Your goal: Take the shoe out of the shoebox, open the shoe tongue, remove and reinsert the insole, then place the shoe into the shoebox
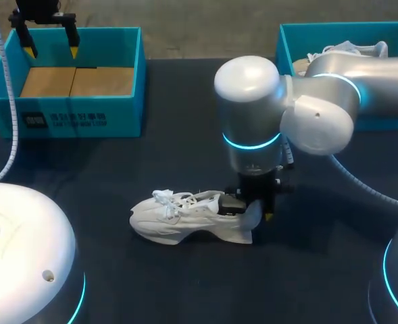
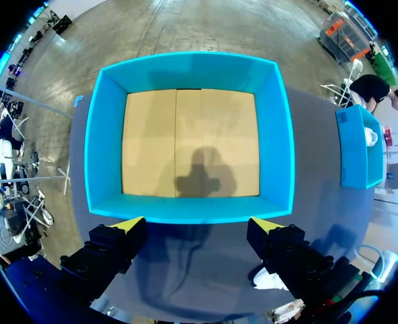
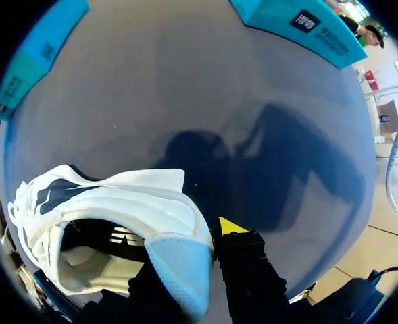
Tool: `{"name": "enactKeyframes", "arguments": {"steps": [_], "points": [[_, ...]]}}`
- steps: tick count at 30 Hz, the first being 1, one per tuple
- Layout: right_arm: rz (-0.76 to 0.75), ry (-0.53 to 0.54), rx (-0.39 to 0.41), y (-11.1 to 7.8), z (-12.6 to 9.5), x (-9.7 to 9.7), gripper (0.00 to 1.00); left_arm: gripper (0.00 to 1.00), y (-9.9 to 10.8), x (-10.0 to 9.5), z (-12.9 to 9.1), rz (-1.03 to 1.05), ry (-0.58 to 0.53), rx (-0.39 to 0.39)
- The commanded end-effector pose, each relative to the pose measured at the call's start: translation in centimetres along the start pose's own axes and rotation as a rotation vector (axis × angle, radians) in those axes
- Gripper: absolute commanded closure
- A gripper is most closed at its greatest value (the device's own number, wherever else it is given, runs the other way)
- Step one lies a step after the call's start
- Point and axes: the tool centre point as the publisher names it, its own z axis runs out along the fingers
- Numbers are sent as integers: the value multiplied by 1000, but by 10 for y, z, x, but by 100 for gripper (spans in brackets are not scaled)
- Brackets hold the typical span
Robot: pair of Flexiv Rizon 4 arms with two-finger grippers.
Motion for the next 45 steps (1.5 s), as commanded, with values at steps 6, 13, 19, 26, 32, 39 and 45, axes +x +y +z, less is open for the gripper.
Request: {"name": "enactKeyframes", "arguments": {"steps": [6, 13, 19, 26, 32, 39, 45], "points": [[15, 1, -38, -5, -20, -3, 0, 0, 0, 0, 0, 0, 0, 1], [3, 16, -57, -6, -35, -3, 0, 0, 0, 0, 0, 0, 0, 1], [-51, 73, -9, -7, -60, -7, 0, 0, 0, 0, 0, 0, 0, 1], [-175, 202, -37, -7, -95, -20, 0, 0, 0, 0, 0, 0, 0, 1], [-273, 352, -65, -7, -113, -30, 0, 0, 0, 0, 0, 0, 0, 1], [-356, 442, 16, -5, -125, -36, 0, 0, 0, 0, 0, 0, 0, 1], [-426, 602, 30, -3, -130, -41, 0, 0, 0, 0, 0, 0, 0, 1]]}}
